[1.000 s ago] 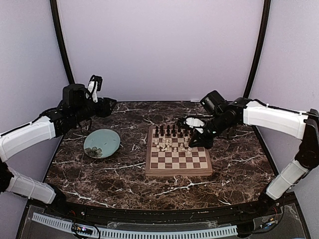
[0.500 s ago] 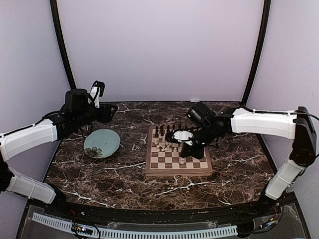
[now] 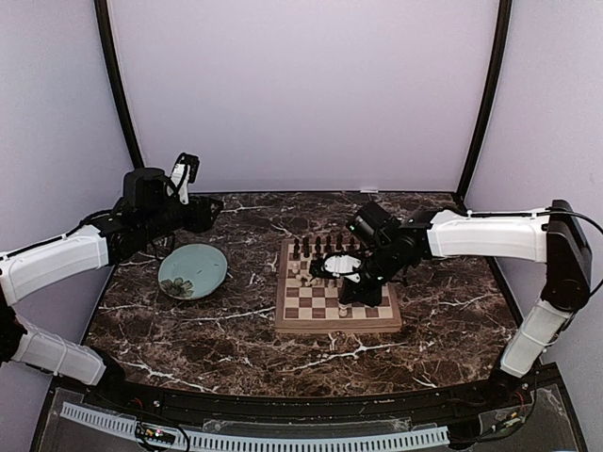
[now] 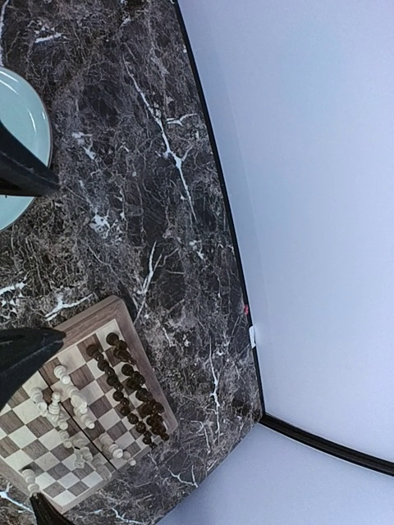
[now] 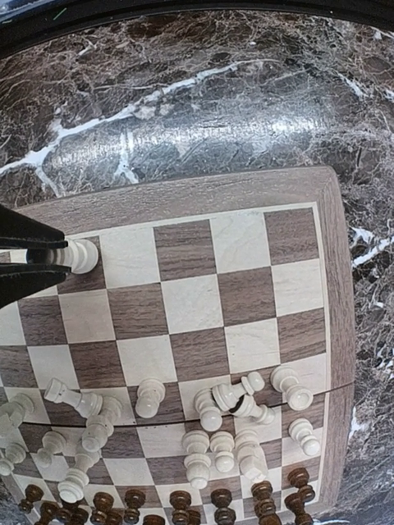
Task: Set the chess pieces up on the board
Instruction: Place the king on e1, then move the king to d1.
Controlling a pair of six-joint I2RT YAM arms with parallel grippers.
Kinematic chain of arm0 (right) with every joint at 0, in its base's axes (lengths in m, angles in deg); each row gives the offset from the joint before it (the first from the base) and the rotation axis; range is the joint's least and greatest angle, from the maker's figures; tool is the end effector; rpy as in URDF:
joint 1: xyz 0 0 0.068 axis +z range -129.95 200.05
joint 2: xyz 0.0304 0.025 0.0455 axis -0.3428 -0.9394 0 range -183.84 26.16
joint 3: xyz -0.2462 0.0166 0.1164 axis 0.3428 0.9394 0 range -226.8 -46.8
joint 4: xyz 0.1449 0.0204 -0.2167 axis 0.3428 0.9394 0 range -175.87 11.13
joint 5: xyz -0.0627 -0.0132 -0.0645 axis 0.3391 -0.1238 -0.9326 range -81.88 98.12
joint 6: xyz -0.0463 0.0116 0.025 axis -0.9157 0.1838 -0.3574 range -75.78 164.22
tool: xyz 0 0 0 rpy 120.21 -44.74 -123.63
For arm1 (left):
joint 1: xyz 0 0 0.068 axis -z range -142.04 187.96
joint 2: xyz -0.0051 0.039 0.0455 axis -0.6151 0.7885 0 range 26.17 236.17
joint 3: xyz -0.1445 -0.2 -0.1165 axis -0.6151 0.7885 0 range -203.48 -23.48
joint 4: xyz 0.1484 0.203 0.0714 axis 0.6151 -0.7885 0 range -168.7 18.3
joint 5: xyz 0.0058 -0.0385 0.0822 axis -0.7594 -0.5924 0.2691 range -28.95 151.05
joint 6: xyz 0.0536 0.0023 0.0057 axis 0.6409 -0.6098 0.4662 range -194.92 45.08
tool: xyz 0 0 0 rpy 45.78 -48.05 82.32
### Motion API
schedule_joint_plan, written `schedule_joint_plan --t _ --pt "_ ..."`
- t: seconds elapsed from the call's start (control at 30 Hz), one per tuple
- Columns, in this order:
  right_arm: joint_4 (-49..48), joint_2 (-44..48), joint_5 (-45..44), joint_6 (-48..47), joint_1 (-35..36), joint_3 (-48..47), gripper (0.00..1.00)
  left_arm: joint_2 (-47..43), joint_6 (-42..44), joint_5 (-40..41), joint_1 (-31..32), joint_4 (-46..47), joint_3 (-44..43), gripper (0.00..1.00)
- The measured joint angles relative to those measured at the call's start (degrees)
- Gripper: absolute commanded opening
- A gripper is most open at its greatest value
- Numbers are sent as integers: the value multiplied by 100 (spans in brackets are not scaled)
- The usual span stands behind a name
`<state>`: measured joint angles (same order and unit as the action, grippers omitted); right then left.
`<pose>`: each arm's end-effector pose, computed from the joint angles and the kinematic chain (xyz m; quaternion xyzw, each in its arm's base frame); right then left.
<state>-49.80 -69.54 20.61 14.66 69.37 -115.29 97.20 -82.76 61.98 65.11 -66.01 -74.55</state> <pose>0.2160 0.2633 0.2204 -0.6338 0.7310 0.1436 0.2081 0.2592 -0.1324 0.3089 0.1275 0.7791 -0.1784 0.5873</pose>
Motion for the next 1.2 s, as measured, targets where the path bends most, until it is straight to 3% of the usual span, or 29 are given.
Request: schedule_joint_plan --t 0.1,0.23,0.33,0.73,1.2 --pt "-35 -11 -37 0 2 68 11 0 9 -2 0 2 0 56" --pt "-96 -31 -46 17 4 103 34 0 11 -2 0 0 0 56" --pt "-94 -31 -17 72 4 103 43 0 13 -4 0 0 0 56" --pt "214 74 1204 494 -752 -249 46 0 13 -111 -2 0 0 57" --pt "155 9 776 560 -450 -131 40 0 11 -254 -33 0 0 57"
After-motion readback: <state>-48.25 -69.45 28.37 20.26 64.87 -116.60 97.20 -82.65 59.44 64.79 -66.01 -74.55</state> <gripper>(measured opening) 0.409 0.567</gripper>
